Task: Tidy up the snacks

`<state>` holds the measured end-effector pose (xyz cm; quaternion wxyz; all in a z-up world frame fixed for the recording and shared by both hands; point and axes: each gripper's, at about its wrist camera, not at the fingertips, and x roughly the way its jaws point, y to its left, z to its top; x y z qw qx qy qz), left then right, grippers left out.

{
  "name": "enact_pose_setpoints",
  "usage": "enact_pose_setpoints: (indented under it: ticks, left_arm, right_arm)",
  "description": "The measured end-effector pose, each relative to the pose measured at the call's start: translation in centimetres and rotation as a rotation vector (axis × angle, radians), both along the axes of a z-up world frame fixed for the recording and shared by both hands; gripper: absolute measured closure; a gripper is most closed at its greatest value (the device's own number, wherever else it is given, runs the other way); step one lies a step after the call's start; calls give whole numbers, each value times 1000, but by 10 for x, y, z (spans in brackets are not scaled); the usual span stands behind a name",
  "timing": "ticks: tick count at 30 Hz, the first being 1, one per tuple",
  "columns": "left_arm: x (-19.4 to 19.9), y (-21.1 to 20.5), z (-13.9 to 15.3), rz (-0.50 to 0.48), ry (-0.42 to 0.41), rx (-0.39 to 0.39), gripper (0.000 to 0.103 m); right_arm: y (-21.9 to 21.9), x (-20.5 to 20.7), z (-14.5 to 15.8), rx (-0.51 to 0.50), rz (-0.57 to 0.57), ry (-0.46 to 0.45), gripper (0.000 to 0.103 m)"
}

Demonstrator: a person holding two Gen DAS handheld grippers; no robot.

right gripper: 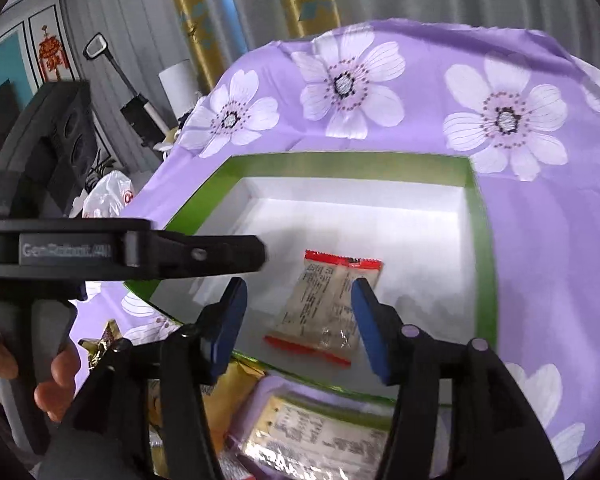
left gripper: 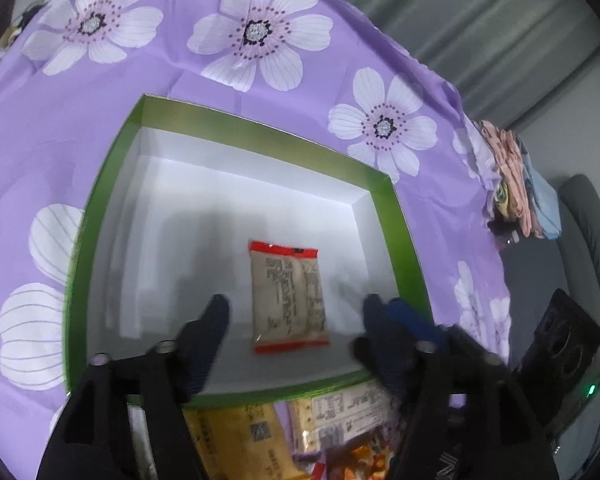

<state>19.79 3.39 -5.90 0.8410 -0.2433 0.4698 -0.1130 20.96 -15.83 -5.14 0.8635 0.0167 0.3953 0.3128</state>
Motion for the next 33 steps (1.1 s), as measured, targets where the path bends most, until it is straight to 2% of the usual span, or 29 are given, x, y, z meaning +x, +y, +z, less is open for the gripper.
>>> enact_pose_setpoints:
  ticks: [6, 14, 17, 18, 19, 26, 33]
  left_arm:
    - [-26, -1, 13, 6, -19, 70, 26]
    - [-67, -5, 23, 27, -29, 165, 25]
    - [-83, -9, 24, 17, -28, 182, 20]
    - [-88, -11, 25, 12, -30, 187, 12]
    - [-94, -13, 26, 8, -34, 191, 10]
    - [-129, -28, 30, -12, -56, 199, 9]
    - [-151, -50, 21, -22, -32, 257, 9]
  right_arm:
    - [-32, -22, 10, 13, -34, -5, 43]
    - [-62, -69, 22, 26, -52, -18, 30]
    - [-68, -89, 24, 8, -43, -26, 29]
    - [-69, -95, 24, 6, -34, -24, 29]
    - [-71, -99, 24, 6, -30, -23, 29]
    - [-82, -133, 14, -14, -9, 13, 29]
    - [-90, -149, -1, -10, -19, 53, 29]
